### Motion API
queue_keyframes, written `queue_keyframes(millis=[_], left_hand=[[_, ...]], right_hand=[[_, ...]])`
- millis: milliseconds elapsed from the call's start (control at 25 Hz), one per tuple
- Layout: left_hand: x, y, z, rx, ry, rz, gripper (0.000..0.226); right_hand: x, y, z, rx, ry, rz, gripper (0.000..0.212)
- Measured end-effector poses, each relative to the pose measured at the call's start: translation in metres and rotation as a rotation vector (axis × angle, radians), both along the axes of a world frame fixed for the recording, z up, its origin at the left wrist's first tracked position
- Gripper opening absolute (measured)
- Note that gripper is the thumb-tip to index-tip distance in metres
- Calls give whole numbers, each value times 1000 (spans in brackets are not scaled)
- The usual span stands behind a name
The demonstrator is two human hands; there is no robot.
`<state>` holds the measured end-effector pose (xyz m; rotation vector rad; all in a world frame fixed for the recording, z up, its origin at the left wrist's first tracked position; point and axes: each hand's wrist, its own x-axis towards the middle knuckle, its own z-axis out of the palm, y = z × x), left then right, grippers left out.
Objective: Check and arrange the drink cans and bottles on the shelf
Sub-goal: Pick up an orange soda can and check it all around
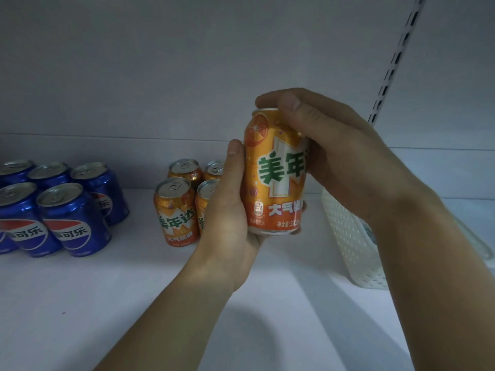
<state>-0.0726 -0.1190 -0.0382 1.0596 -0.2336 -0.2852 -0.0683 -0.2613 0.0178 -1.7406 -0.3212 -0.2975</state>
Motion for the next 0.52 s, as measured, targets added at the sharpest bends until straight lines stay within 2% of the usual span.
queue_keyframes(millis=[80,240,360,520], left_hand=[[-2,0,1,-8,12,-32,70],[-3,-2,0,-12,-31,11,55],[-2,-2,0,-31,6,3,65],[-3,-2,2,-60,47,-55,66]], right_hand=[[0,-2,0,18,6,3,34],[-2,-3,1,32,-2,-14,28],[-3,-7,2,0,27,22,33],[0,-8,1,19,42,11,34]])
